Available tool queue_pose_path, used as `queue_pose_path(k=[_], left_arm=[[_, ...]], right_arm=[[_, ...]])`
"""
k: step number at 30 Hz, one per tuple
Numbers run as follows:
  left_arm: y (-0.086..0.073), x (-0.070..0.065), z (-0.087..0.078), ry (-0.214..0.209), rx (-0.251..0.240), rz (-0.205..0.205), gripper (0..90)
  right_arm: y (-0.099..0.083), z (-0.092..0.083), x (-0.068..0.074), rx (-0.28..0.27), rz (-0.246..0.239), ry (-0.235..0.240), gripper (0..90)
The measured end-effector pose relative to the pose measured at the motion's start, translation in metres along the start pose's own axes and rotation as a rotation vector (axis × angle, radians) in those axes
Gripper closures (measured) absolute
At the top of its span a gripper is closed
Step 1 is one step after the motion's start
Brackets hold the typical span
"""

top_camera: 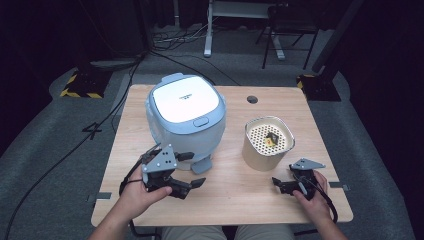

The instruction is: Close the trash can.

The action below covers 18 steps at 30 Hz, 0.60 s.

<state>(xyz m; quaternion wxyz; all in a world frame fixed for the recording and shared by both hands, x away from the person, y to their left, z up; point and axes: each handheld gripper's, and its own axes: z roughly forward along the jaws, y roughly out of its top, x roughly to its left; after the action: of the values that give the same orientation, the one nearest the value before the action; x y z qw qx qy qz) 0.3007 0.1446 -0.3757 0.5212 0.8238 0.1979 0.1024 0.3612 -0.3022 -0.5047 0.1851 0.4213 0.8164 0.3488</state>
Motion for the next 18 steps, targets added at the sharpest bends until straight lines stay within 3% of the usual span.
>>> queue_pose_path(k=[8, 10, 13, 18], left_arm=[[-0.05, 0.004, 0.027, 0.026, 0.025, -0.072, 18.6], [-0.061, 0.007, 0.033, 0.053, 0.038, -0.09, 18.6], [-0.075, 0.008, 0.042, 0.128, 0.084, -0.093, 18.6], [-0.093, 0.012, 0.054, 0.137, 0.136, -0.115, 19.2]], right_arm=[[0.0, 0.0, 0.0, 0.0, 0.0, 0.0, 9.3], [0.0, 0.0, 0.0, 0.0, -0.001, 0.0, 9.3], [0.0, 0.0, 0.0, -0.001, -0.001, 0.0, 9.3], [0.0, 0.0, 0.0, -0.001, -0.001, 0.0, 9.2]])
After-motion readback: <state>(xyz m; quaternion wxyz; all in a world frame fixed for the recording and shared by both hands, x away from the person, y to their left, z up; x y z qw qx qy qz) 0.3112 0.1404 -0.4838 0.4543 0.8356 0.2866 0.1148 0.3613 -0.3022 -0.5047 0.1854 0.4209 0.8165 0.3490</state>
